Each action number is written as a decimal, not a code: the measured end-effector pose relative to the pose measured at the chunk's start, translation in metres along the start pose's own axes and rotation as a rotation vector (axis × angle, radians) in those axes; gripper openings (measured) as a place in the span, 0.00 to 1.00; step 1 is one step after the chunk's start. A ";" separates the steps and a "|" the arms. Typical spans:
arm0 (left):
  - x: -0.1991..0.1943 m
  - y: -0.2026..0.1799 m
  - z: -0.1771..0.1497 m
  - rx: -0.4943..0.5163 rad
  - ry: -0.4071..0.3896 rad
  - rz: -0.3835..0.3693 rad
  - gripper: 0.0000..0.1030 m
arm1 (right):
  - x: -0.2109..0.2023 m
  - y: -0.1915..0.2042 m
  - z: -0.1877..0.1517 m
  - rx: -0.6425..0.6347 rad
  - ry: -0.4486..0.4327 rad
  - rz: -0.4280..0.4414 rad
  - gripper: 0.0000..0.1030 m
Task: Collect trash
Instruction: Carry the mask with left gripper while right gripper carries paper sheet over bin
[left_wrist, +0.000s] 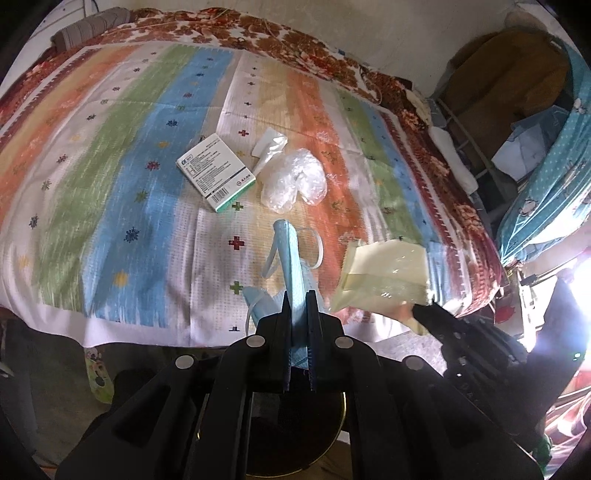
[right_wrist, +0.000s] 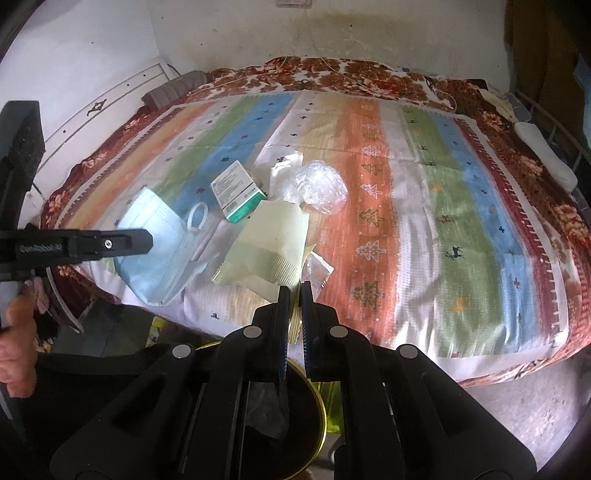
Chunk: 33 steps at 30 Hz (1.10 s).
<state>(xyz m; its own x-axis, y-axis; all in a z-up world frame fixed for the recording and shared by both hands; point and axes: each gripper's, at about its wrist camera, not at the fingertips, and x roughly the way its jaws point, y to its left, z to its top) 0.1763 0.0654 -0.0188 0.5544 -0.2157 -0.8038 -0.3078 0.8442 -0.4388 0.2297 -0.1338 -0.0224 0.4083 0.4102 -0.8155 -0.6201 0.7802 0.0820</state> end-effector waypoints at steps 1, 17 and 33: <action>-0.003 0.000 -0.002 0.003 -0.008 0.000 0.06 | -0.002 0.001 -0.002 0.006 0.000 0.009 0.05; -0.024 -0.001 -0.034 0.019 -0.038 -0.016 0.06 | -0.023 0.021 -0.034 -0.023 -0.015 0.015 0.05; -0.022 -0.005 -0.059 0.037 -0.017 0.017 0.06 | -0.021 0.035 -0.074 -0.044 0.044 0.000 0.05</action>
<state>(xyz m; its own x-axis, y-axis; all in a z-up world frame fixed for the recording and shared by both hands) 0.1198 0.0373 -0.0229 0.5624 -0.1930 -0.8040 -0.2886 0.8654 -0.4097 0.1499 -0.1503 -0.0447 0.3791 0.3882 -0.8400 -0.6494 0.7582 0.0573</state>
